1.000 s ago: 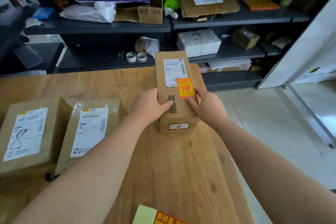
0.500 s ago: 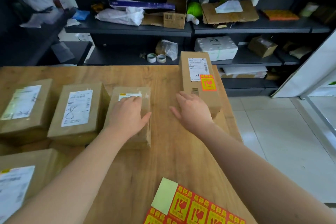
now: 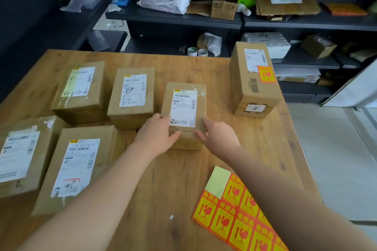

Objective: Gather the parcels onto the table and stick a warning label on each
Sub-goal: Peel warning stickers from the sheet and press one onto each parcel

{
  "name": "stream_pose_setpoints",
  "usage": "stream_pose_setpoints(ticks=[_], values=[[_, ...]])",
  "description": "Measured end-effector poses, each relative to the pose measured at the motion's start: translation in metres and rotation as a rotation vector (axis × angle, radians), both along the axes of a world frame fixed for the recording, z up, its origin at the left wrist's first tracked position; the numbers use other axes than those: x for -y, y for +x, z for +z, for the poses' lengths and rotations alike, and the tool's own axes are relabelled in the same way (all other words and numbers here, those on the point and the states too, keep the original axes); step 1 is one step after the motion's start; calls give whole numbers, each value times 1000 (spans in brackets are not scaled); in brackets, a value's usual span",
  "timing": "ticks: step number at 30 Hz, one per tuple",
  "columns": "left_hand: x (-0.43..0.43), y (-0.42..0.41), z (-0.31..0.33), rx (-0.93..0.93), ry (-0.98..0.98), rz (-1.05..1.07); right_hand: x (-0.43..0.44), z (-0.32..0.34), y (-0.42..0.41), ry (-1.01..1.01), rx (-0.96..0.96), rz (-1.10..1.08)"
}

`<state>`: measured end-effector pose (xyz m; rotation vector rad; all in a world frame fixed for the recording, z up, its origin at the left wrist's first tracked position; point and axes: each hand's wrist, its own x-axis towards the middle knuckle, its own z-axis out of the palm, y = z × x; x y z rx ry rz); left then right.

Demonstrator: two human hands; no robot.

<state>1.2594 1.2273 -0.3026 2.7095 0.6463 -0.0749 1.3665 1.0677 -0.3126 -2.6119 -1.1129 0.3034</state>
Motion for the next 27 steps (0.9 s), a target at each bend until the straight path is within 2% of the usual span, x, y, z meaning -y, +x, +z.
stream_pose_setpoints(ticks=[15, 21, 24, 27], values=[[48, -138, -7, 70, 41, -47, 50, -5, -142, -67, 85, -23], [62, -160, -9, 64, 61, -57, 72, -11, -158, 9, 37, -56], [77, -162, -4, 83, 128, -94, 95, -17, -157, -55, 53, -104], [106, -153, 6, 206, 117, -193, 123, -25, -149, -136, 41, -164]])
